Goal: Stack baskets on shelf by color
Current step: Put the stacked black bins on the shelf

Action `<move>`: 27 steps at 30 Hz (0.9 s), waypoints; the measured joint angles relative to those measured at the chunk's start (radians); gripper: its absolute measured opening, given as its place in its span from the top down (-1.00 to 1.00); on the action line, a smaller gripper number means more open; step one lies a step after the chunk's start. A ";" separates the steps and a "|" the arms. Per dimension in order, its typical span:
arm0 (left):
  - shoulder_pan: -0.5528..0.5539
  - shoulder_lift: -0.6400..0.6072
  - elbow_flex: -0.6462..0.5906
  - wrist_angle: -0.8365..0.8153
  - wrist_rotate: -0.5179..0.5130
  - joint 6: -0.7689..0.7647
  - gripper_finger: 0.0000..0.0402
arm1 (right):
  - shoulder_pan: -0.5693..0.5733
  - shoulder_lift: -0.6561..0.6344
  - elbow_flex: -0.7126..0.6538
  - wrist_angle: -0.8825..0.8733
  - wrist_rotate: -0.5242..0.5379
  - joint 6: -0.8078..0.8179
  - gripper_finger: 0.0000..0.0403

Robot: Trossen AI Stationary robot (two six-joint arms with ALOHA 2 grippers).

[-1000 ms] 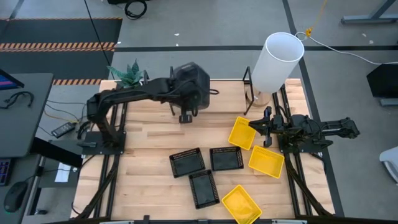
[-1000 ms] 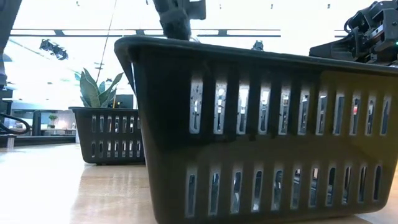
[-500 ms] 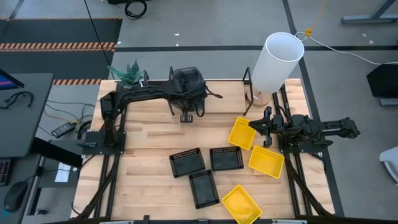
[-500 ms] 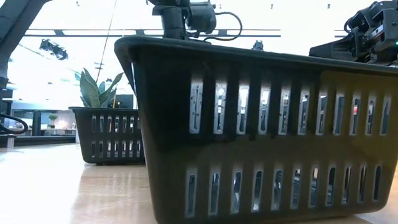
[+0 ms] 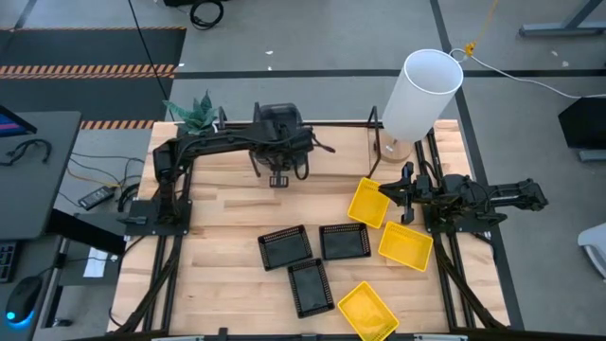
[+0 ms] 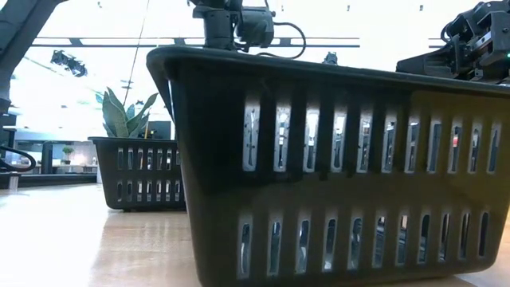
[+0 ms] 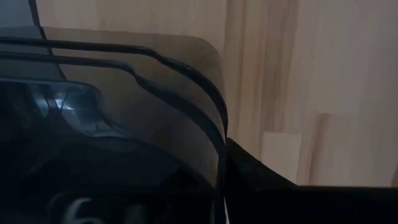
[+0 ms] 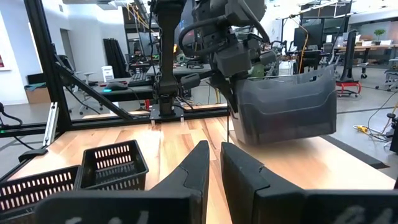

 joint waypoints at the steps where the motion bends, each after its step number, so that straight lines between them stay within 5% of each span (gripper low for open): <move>1: -0.001 0.000 0.000 -0.004 -0.009 0.000 0.91 | 0.000 0.000 0.000 0.000 0.000 0.000 0.77; 27: -0.001 -0.003 -0.001 -0.125 -0.020 0.000 0.90 | 0.000 0.000 0.000 0.000 0.000 0.000 0.77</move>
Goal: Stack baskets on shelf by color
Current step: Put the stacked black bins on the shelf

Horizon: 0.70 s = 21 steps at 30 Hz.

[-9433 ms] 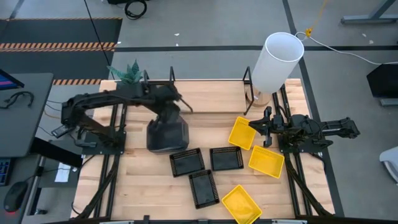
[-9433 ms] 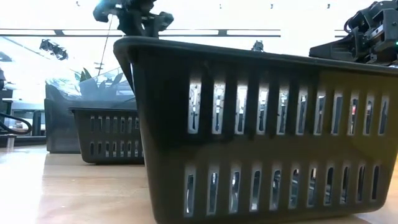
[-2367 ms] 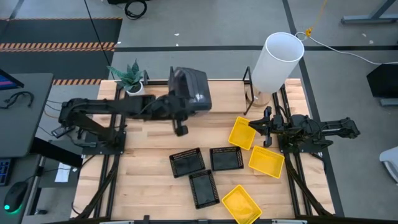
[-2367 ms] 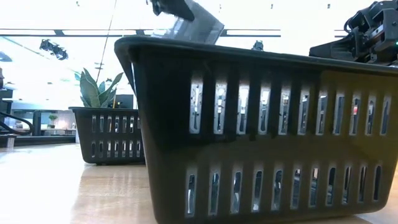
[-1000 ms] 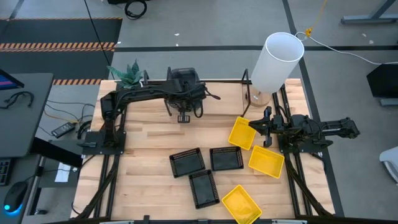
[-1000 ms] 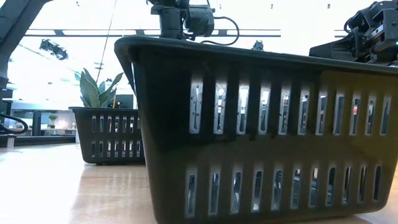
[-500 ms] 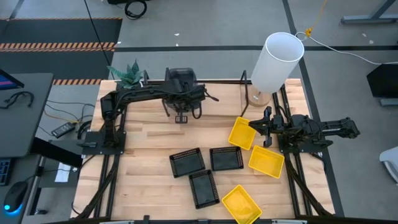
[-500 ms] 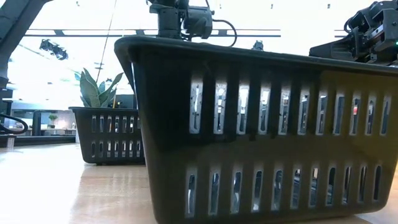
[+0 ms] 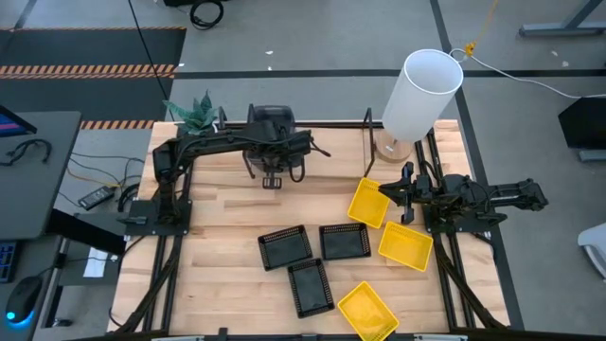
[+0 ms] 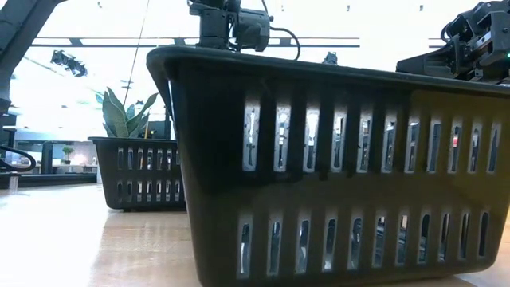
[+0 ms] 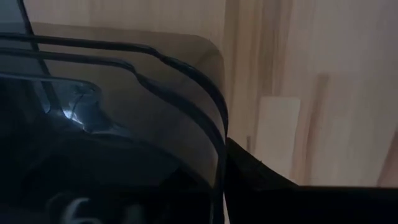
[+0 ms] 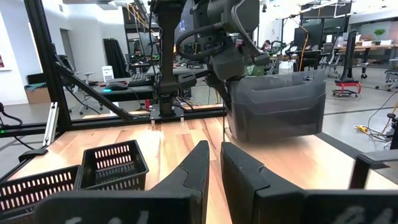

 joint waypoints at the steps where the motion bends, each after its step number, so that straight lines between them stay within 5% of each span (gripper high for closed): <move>1: 0.000 0.000 0.000 -0.012 0.001 0.000 0.89 | 0.000 0.000 0.000 0.000 0.000 0.000 0.77; 9: 0.000 -0.002 0.000 -0.045 0.012 -0.005 0.85 | 0.000 0.000 0.000 0.000 0.000 0.000 0.77; 21: 0.001 -0.003 0.000 -0.045 0.010 -0.026 0.39 | 0.000 0.000 0.000 0.000 0.000 0.000 0.77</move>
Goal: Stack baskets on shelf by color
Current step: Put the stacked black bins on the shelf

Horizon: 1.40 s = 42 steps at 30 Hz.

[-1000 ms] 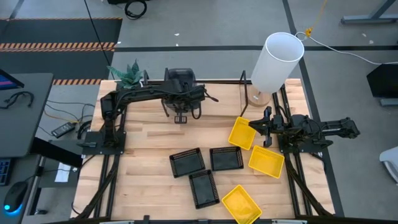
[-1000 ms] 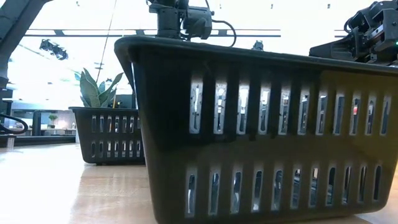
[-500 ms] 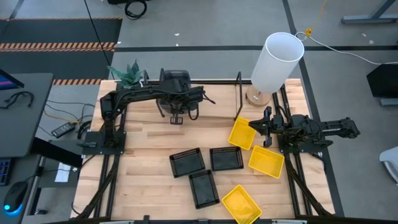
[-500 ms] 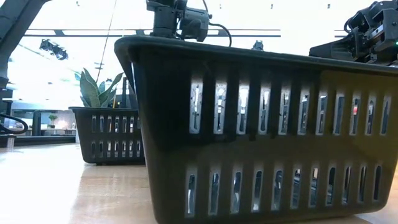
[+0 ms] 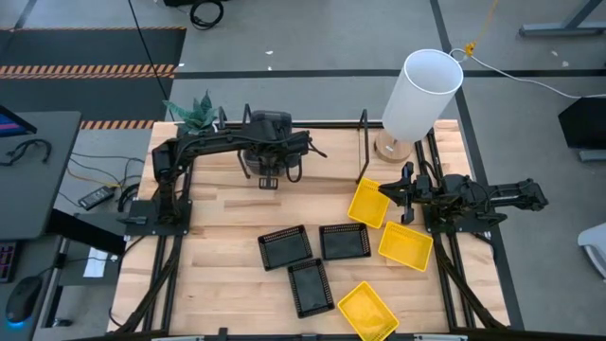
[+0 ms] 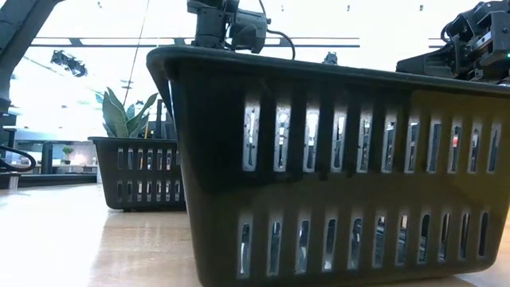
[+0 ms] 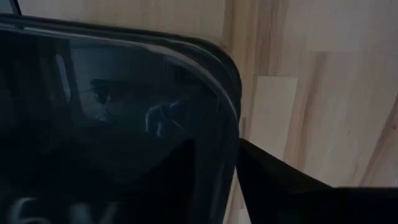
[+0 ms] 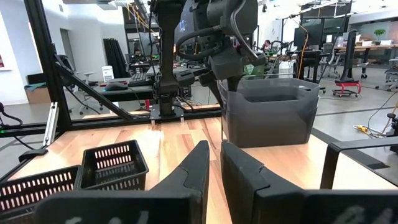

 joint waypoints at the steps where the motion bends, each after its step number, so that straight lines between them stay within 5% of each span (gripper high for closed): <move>1: 0.000 0.000 0.000 0.000 0.001 0.000 0.37 | 0.000 0.000 0.000 0.000 0.000 0.000 0.77; 42: 0.033 0.000 0.001 -0.213 0.051 -0.205 0.71 | 0.000 0.000 0.000 0.000 0.000 0.000 0.77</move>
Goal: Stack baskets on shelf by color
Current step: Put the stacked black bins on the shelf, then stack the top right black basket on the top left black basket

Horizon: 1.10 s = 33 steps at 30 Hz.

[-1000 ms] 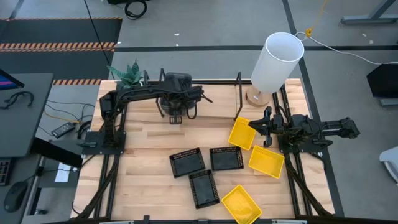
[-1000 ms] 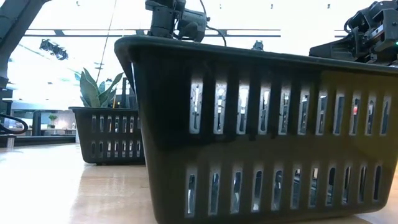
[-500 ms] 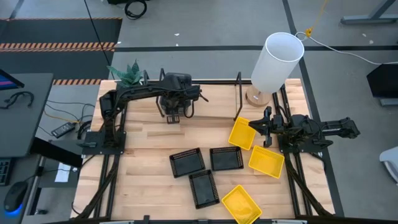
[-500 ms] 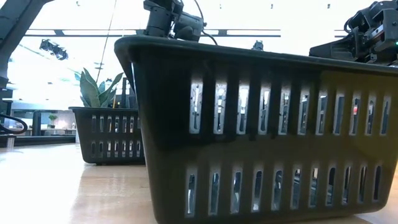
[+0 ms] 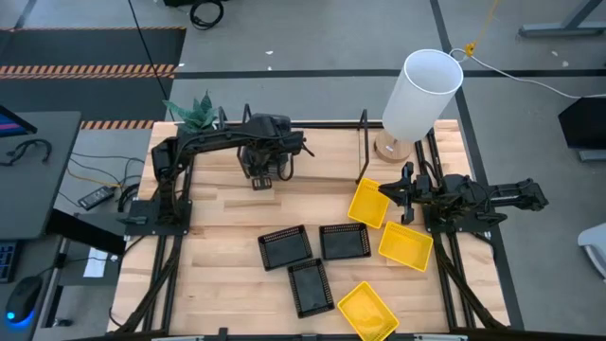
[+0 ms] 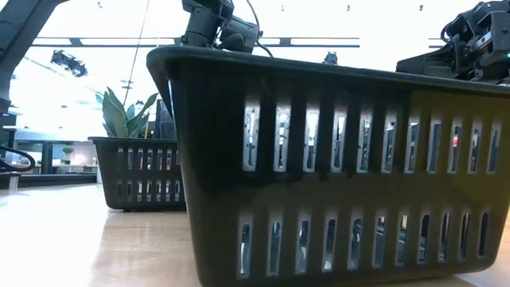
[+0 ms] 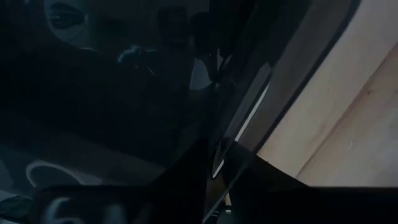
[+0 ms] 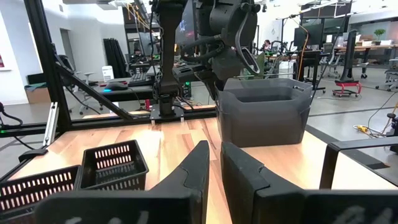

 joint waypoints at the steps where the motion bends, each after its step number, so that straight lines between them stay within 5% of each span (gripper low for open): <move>1: 0.000 0.000 0.000 0.000 -0.001 0.000 0.69 | 0.000 0.000 0.000 0.000 0.000 0.000 0.77; 19: -0.059 -0.116 0.000 0.108 -0.120 0.135 0.15 | 0.000 0.000 0.000 0.000 0.000 0.000 0.77; 33: -0.283 -0.060 -0.001 0.526 0.057 0.230 0.14 | 0.000 0.000 0.000 0.000 0.000 0.000 0.77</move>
